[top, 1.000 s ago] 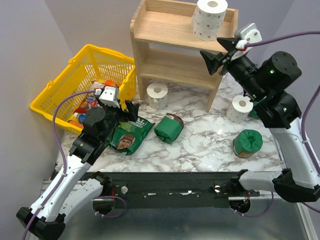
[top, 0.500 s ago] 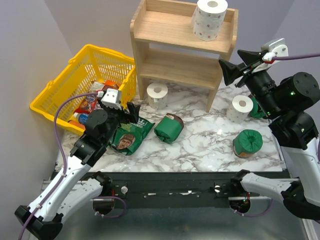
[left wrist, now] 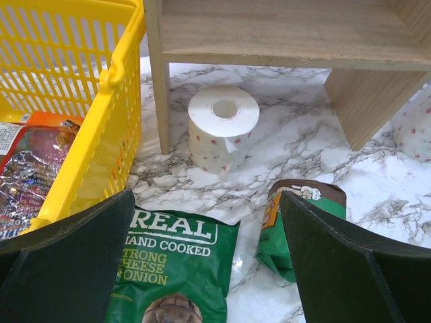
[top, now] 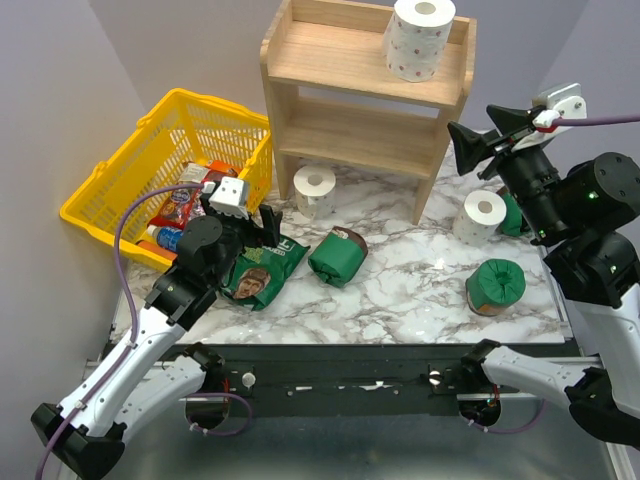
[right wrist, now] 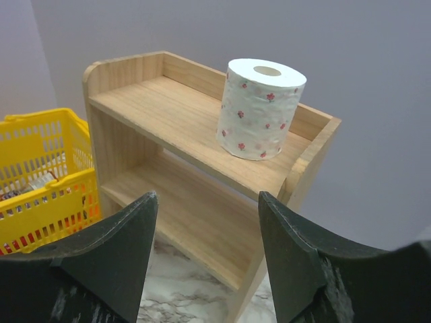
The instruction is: Place and organize the paper towels onto the shelf
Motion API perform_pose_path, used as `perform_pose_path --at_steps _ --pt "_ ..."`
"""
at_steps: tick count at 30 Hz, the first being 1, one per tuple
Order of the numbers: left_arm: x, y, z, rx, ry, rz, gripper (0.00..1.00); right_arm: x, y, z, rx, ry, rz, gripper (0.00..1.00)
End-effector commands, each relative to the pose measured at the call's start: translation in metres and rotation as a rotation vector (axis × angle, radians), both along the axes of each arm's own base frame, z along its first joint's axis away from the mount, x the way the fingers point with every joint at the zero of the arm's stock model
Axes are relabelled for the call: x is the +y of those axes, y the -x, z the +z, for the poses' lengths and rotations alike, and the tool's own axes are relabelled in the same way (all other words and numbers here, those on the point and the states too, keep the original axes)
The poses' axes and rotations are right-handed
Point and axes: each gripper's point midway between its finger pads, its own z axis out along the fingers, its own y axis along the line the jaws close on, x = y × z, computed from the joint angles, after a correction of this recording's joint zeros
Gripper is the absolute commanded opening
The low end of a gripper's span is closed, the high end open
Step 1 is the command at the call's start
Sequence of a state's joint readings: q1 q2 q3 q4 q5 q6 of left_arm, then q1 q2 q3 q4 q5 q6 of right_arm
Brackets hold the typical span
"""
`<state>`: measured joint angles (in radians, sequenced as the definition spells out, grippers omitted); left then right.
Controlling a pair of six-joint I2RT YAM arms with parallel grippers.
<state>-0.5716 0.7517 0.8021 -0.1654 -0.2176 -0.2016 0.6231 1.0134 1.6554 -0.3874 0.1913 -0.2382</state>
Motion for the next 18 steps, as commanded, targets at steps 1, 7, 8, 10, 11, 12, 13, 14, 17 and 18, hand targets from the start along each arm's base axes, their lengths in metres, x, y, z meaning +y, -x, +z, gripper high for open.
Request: perform_pose_path --at_steps 1,7,8,10,11,12,13,14,17,18 --pt "0.003 0.001 0.013 -0.037 0.005 0.009 0.99 -0.015 0.002 0.001 0.014 -0.002 -0.070 0.70" --pt "0.007 0.001 0.016 -0.047 0.003 0.025 0.99 -0.028 -0.004 0.001 0.053 0.004 -0.154 0.71" --pt "0.006 0.001 0.015 -0.046 0.002 0.024 0.99 -0.033 -0.004 0.003 0.048 -0.003 -0.173 0.71" --pt "0.006 0.001 0.015 -0.044 0.002 0.022 0.99 -0.034 -0.008 0.005 0.044 0.012 -0.191 0.71" --pt "0.007 0.002 0.017 -0.047 0.002 0.024 0.99 -0.035 -0.009 0.006 0.045 0.012 -0.204 0.71" --pt "0.007 0.002 0.017 -0.046 0.001 0.024 0.99 -0.035 -0.012 0.006 0.047 0.014 -0.210 0.71" --pt "0.008 0.002 0.016 -0.048 0.002 0.027 0.99 -0.035 -0.012 0.007 0.047 0.013 -0.214 0.72" --pt "0.009 0.003 0.016 -0.050 0.001 0.031 0.99 -0.036 -0.016 0.005 0.055 0.014 -0.232 0.72" --pt "0.012 0.003 0.018 -0.057 0.003 0.042 0.99 -0.039 -0.025 0.004 0.060 0.053 -0.281 0.72" --pt "0.012 0.003 0.019 -0.059 0.006 0.042 0.99 -0.046 -0.027 0.006 0.054 0.081 -0.326 0.72"
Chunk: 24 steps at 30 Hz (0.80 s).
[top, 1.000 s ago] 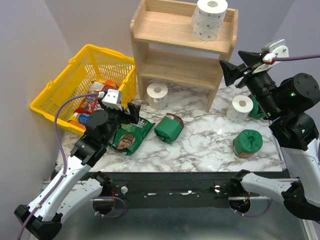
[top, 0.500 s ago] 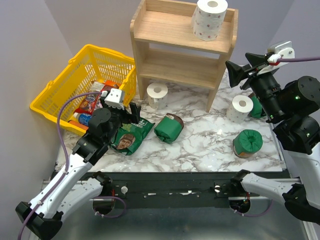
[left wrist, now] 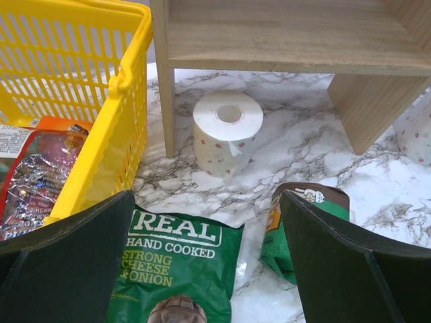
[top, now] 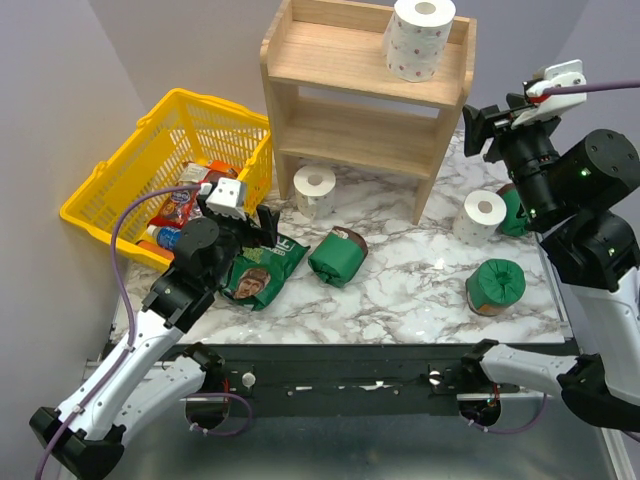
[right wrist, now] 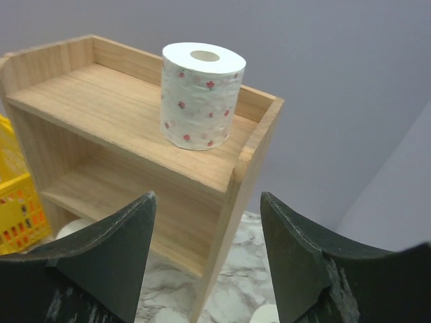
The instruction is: Place and organize the paper towels onto the shelf
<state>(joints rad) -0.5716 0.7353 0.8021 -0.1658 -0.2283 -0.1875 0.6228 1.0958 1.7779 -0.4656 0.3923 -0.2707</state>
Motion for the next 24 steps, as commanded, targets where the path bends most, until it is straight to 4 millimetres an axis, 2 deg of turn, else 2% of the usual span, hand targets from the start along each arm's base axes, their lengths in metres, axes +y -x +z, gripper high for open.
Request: perform_pose_path --at_steps 1,4,6,7,8,10,12,14,15,16,18,19,21,22,24 --pt "0.007 0.001 0.014 -0.038 0.008 0.031 0.99 -0.023 -0.014 0.004 0.011 0.079 -0.156 0.72" --pt "0.006 0.002 0.014 -0.033 0.008 0.022 0.99 -0.039 -0.021 0.016 -0.008 0.092 -0.216 0.72" --pt "0.005 0.004 0.017 -0.036 0.016 0.013 0.99 -0.034 -0.035 0.012 0.007 0.112 -0.203 0.72" --pt "0.005 0.005 0.018 -0.038 0.020 0.007 0.99 -0.042 -0.039 0.011 0.020 0.109 -0.235 0.72" --pt "0.005 0.007 0.020 -0.044 0.025 0.006 0.99 -0.048 -0.041 0.008 0.048 0.115 -0.259 0.72" --pt "0.006 0.009 0.023 -0.052 0.038 0.005 0.99 -0.058 -0.059 -0.011 0.139 0.112 -0.317 0.72" --pt "0.005 0.011 0.025 -0.056 0.046 -0.004 0.99 -0.073 -0.061 -0.050 0.291 0.136 -0.379 0.72" --pt "0.004 0.012 0.026 -0.057 0.050 -0.015 0.99 -0.093 -0.058 -0.085 0.390 0.078 -0.440 0.72" --pt "0.003 0.013 0.027 -0.056 0.053 -0.016 0.99 -0.092 -0.061 -0.123 0.471 0.083 -0.421 0.72" --pt "0.002 0.013 0.029 -0.058 0.056 -0.024 0.99 -0.107 -0.049 -0.132 0.477 0.011 -0.448 0.72" --pt "0.000 0.016 0.032 -0.064 0.070 -0.040 0.99 -0.114 -0.048 -0.149 0.472 -0.054 -0.443 0.71" --pt "0.000 0.016 0.031 -0.062 0.071 -0.043 0.99 -0.124 -0.045 -0.176 0.514 -0.095 -0.476 0.71" --pt "-0.002 0.017 0.032 -0.068 0.080 -0.051 0.99 -0.126 -0.050 -0.193 0.541 -0.142 -0.457 0.70" --pt "-0.002 0.018 0.033 -0.069 0.081 -0.054 0.99 -0.135 -0.054 -0.205 0.575 -0.178 -0.479 0.69" --pt "-0.003 0.019 0.035 -0.068 0.086 -0.061 0.99 -0.131 -0.067 -0.231 0.666 -0.197 -0.442 0.69"
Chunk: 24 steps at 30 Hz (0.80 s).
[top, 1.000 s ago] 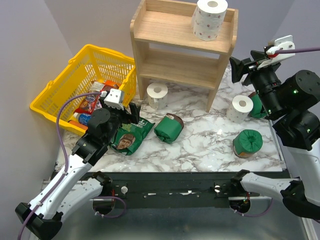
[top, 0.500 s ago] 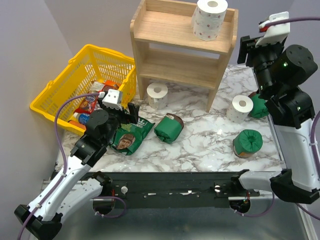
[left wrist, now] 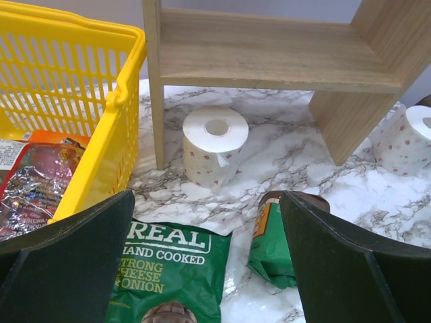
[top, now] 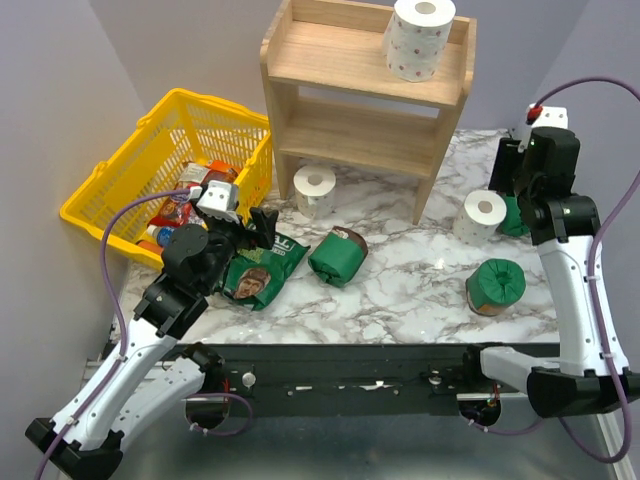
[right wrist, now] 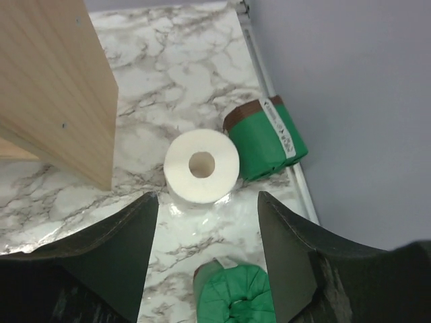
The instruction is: Place and organize the paper towels onto the shelf
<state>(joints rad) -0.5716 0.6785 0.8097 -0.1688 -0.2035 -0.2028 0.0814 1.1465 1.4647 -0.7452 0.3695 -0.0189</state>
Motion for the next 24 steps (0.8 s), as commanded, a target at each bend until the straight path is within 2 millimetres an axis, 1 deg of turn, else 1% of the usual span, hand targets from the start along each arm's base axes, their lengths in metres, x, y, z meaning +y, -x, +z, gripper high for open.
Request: perform_pose_path --at_steps 1,2,3,4,6,8,9,11,13,15,16,20,24 --pt "-0.006 0.008 0.017 -0.025 0.039 -0.047 0.99 0.004 -0.021 -0.031 0.039 -0.214 0.008 0.69" --pt "-0.006 0.008 0.016 -0.025 0.039 -0.047 0.99 0.005 -0.031 -0.050 0.095 -0.236 0.012 0.68" --pt "-0.006 0.009 0.017 -0.028 0.040 -0.049 0.99 0.007 -0.035 -0.059 0.119 -0.259 0.029 0.69" --pt "-0.004 0.009 0.018 -0.032 0.043 -0.043 0.99 0.003 -0.038 -0.068 0.138 -0.275 0.024 0.69" --pt "-0.003 0.010 0.019 -0.036 0.045 -0.037 0.99 0.005 -0.050 -0.095 0.194 -0.311 0.049 0.70" --pt "-0.002 0.009 0.017 -0.033 0.045 -0.029 0.99 -0.004 -0.058 -0.110 0.215 -0.314 0.021 0.70" --pt "-0.002 0.008 0.016 -0.029 0.042 -0.027 0.99 -0.007 -0.063 -0.123 0.247 -0.316 0.006 0.70" --pt "-0.004 0.007 0.015 -0.026 0.038 -0.033 0.99 -0.008 -0.070 -0.131 0.255 -0.331 -0.001 0.69" --pt "-0.005 0.007 0.014 -0.020 0.035 -0.041 0.99 -0.004 -0.073 -0.147 0.289 -0.357 0.000 0.68" --pt "-0.006 0.007 0.015 -0.020 0.035 -0.041 0.99 -0.007 -0.075 -0.156 0.293 -0.355 -0.013 0.67" --pt "-0.005 0.006 0.013 -0.018 0.034 -0.038 0.99 -0.008 -0.073 -0.168 0.317 -0.360 -0.026 0.67" --pt "-0.006 0.006 0.013 -0.018 0.034 -0.043 0.99 -0.005 -0.077 -0.188 0.350 -0.366 -0.013 0.67" --pt "-0.007 0.005 0.011 -0.010 0.025 -0.041 0.99 -0.011 -0.081 -0.201 0.373 -0.344 -0.034 0.67"
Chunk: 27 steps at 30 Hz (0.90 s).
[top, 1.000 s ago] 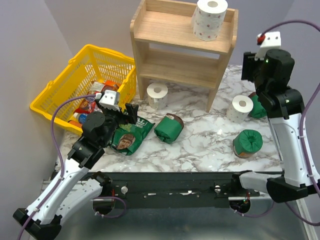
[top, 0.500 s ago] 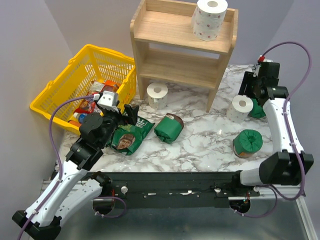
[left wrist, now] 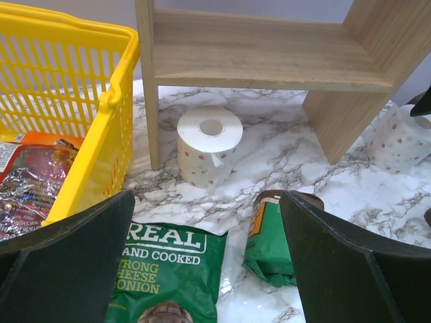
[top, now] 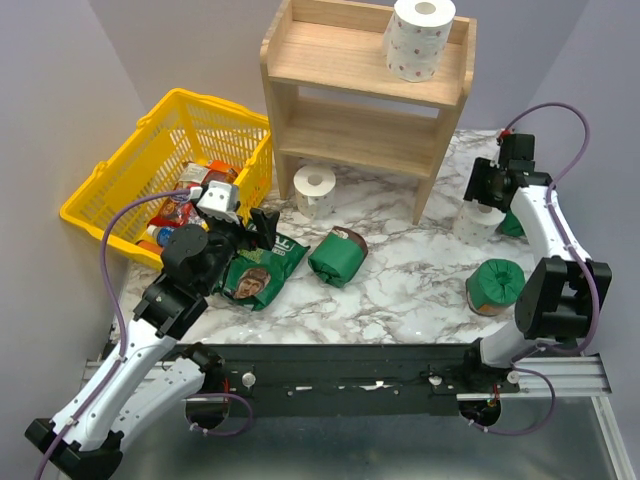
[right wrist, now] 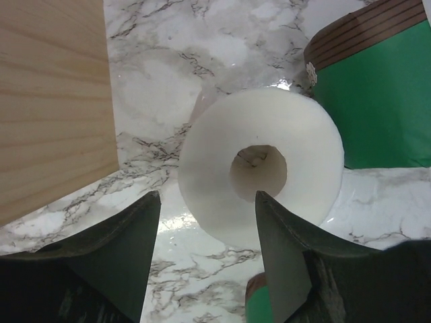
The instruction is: Place and organize the paper towels onto the shelf
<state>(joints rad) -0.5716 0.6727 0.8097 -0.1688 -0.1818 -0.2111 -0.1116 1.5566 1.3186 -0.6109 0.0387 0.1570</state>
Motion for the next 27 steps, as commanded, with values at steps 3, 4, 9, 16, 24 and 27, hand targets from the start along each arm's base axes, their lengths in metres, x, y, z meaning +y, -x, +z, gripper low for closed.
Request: perform_pose_path --at_steps 3,4,9,16,24,27 --pt "-0.003 0.001 0.008 -0.006 0.012 -0.016 0.99 -0.003 -0.016 -0.024 0.021 0.000 0.008 0.66" --pt "-0.003 0.001 0.008 -0.006 0.012 -0.013 0.99 -0.003 -0.017 -0.026 0.028 0.004 0.010 0.66" --pt "-0.005 -0.001 0.005 0.005 0.002 -0.016 0.99 -0.005 -0.021 -0.037 0.053 0.012 0.020 0.62" --pt "-0.006 -0.002 0.002 0.012 0.001 -0.019 0.99 -0.008 -0.013 -0.025 0.042 0.095 0.053 0.40" --pt "-0.006 -0.003 0.001 0.013 -0.002 -0.016 0.99 0.012 0.017 0.100 -0.136 0.299 0.137 0.34" --pt "-0.007 -0.002 0.001 0.012 -0.003 -0.023 0.99 0.027 0.038 0.149 -0.206 0.326 0.179 0.34"
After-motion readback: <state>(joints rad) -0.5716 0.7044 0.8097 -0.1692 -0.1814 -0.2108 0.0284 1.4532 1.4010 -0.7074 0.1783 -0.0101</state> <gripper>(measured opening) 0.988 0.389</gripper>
